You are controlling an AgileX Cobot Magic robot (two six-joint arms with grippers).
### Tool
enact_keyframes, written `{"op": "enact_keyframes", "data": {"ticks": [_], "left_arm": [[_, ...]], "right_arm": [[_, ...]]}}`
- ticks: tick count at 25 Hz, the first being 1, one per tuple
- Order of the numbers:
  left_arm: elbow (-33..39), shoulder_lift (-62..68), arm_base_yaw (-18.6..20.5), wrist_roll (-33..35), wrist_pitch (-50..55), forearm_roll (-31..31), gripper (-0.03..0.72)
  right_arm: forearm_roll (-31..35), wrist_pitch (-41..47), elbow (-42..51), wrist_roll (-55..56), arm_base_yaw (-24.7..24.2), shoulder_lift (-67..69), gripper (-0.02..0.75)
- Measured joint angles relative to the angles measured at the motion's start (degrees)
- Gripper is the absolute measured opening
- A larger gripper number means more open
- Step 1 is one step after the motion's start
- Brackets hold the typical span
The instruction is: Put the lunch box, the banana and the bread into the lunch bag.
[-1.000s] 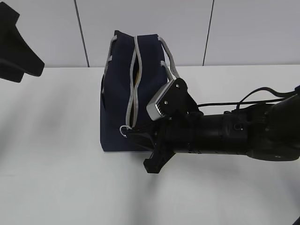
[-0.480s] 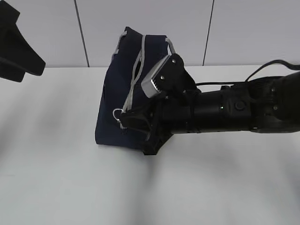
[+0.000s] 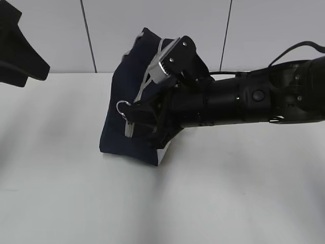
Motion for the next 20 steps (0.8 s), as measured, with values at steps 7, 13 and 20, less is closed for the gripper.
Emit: {"op": "enact_keyframes", "data": {"ticks": [7,13,20], "left_arm": [[0.0,0.0,0.0,2.0,-1.9,0.0,0.361],[0.0,0.0,0.0,3.6,-2.4,-0.1,0.361],[0.6,1.4,0.0,8.8,-4.8,-3.2,0.361]], "right_arm": [[-1.5,0.4,-3.6,4.2,0.0,-0.4,-0.016],[-7.5,1.3,-7.0,11.0,0.0,-0.4,-0.016],[-9.3,3.8,-9.9,15.4,0.0,-0.4,-0.016]]}}
